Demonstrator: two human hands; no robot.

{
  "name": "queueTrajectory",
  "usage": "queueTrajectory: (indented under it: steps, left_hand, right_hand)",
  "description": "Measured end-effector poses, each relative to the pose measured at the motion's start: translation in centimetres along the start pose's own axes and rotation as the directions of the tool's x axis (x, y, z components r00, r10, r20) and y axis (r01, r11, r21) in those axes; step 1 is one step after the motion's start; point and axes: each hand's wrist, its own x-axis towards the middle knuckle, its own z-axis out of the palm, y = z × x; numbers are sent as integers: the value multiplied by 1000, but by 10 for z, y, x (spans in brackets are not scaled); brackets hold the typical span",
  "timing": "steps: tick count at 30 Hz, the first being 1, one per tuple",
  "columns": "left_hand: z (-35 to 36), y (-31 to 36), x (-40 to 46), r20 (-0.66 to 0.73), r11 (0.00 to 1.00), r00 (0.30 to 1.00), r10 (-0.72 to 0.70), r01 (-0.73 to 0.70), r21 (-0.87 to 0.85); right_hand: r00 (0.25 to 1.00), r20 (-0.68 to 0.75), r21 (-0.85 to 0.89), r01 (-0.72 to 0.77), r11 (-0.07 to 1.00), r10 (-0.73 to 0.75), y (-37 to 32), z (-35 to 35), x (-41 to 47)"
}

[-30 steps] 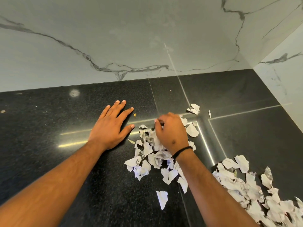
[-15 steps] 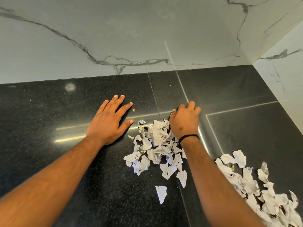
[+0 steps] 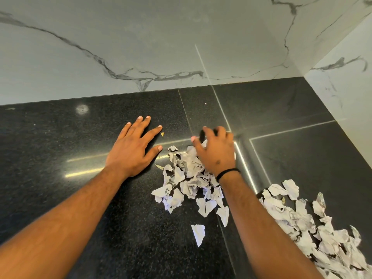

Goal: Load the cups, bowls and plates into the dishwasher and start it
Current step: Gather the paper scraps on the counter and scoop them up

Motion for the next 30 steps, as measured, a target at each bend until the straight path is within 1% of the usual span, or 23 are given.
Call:
queueTrajectory:
  steps: [3,6,11,13,15,17,22,26,27,28,29,30]
  left_hand:
    - [1,0,0,3,1000,1000,1,-1,14]
    - [1,0,0,1,1000,1000,8,-8,15]
    - [2,4,-2,2,999,1000,-2,2,41]
    - [2,12,-6,4,998,999,-40,40,42]
    - [3,24,-11,17,996,997,-79,79,38]
    - [6,43,-19,28,997,997,-75,74,36]
    - [21,90,-35,37,998,998,41,-43,38]
    - [27,142,-51,75,983,981,180,-182,15]
    - [29,153,-55,71,976,974,217,-216,-20]
    - [30,161,-56,54,967,970,239,-232,-105]
    - [29,167,-57,18,940,976,218,-206,-271]
    - [24,170,-58,-13,859,990,140,-128,-496]
  right_hand:
    - [994,29,-99,107,989,-105,-24,18,-20]
    - [985,29,-171,172,970,-170,-32,25,-36]
    - [967,10,-141,254,957,-255,-5,16,-53]
    - [969,20,-151,246,957,-246,11,7,-60]
    - [978,31,-151,209,966,-207,25,-2,-65]
    - [986,24,-114,169,979,-167,39,-10,-74]
    - [990,-87,-33,108,994,-111,56,-14,-134]
    - [990,-123,9,64,998,-62,57,3,-186]
    - [986,-143,-9,80,997,-81,55,7,-196]
    - [981,-161,-33,108,994,-112,52,10,-204]
    - [973,-174,-57,144,988,-152,48,13,-211]
    - [963,-182,-75,187,980,-198,43,15,-217]
